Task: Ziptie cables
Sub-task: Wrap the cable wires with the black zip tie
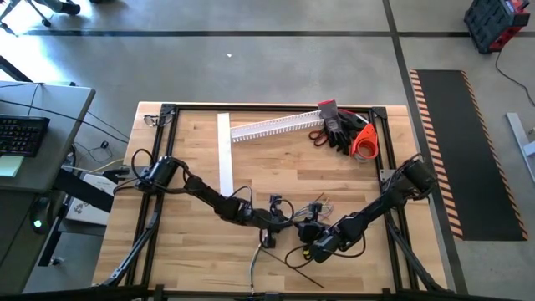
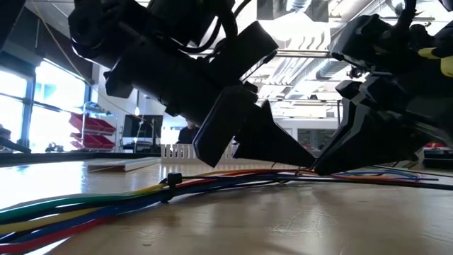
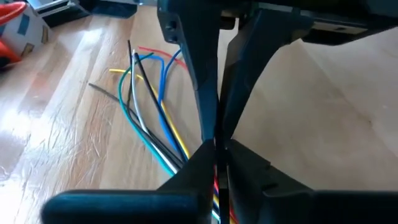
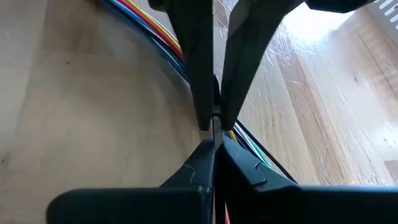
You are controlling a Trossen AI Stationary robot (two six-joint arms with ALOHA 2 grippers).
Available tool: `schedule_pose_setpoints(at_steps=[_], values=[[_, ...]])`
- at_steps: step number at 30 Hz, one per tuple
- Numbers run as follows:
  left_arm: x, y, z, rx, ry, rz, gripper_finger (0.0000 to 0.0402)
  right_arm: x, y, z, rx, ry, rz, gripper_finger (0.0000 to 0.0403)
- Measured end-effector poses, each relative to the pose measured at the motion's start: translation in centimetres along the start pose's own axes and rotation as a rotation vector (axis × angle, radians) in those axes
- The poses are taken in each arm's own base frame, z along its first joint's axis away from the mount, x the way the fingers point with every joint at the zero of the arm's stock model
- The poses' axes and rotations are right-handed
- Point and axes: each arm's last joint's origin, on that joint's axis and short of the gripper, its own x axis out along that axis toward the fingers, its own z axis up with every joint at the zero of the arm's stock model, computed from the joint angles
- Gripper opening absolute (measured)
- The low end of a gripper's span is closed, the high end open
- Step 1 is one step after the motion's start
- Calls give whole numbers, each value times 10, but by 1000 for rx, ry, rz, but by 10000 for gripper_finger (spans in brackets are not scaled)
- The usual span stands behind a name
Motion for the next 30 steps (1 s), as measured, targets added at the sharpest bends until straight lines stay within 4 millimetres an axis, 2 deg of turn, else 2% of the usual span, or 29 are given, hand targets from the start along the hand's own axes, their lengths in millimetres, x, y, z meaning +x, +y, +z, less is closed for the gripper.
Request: schedule_pose_setpoints(at_steps=[5, 8, 12, 20, 24, 27, 30], values=[[-2, -5, 1, 50, 2, 31, 7, -3, 3, -2, 37, -1, 13, 0], [-4, -9, 1, 81, 17, 54, 4, -12, 9, -10, 59, 29, 13, 0], [-7, -9, 1, 96, 54, 66, 2, -28, 17, -27, 120, 89, -10, 0], [-7, -8, -3, 99, 92, 71, 1, -73, 27, -59, 219, 161, -41, 2], [-6, -7, -3, 88, 87, 52, 1, -90, 21, -64, 254, 246, -52, 1], [-6, -7, -3, 85, 89, 46, 1, -100, 10, -59, 256, 425, -90, 2], [-6, -7, -3, 86, 87, 47, 1, -110, -2, -51, 218, 573, -159, 23]])
